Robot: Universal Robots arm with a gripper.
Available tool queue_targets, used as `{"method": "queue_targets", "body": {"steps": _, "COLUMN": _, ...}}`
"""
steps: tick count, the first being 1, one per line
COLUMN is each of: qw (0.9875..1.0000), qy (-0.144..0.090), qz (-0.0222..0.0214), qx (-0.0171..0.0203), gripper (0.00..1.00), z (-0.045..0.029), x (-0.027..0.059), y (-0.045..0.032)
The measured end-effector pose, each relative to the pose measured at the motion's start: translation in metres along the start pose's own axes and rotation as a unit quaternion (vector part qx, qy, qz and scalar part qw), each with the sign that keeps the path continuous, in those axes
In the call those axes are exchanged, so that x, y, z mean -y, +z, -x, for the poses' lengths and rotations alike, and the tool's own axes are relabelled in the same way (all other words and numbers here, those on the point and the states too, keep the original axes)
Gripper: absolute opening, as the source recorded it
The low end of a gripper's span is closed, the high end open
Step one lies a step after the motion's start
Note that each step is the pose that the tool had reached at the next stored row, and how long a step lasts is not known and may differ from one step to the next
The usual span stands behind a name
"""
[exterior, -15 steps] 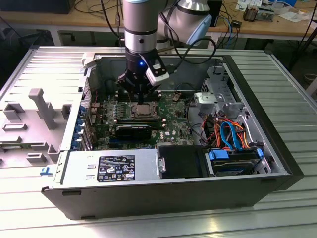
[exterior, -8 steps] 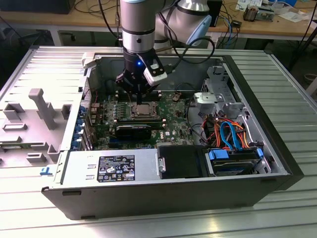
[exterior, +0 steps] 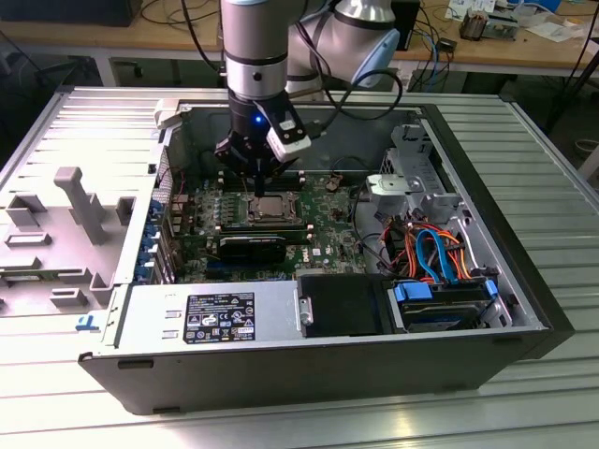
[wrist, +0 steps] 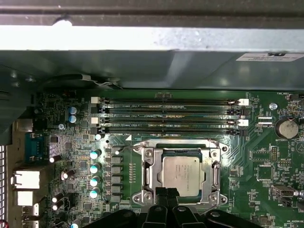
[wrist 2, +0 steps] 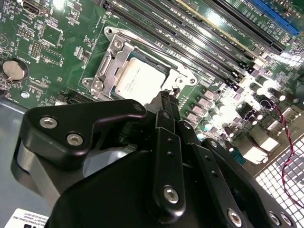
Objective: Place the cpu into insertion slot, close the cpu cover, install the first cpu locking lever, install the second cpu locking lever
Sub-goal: 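Install the first cpu locking lever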
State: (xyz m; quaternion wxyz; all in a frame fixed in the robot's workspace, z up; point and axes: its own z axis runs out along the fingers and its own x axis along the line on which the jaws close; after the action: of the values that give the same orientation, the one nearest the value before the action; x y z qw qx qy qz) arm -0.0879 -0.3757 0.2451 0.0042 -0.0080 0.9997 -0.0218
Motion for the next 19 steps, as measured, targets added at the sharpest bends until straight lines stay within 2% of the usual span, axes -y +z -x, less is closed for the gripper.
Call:
{"method": "queue_targets", "body": {"steps": 8, "qw": 1.0000, "qy": 0.000, "qz": 0.0000, "qx": 0.0031, "gripper": 0.11, "z": -0.0101, "x": -0.0001, "y": -0.0033}}
{"method": "queue_targets", "body": {"steps": 19, "qw": 1.0000, "qy": 0.000, "qz": -0.0001, "qx": 0.0092, "gripper": 0.11, "z": -0.0303, "x": -0.0024, "y": -0.0060}}
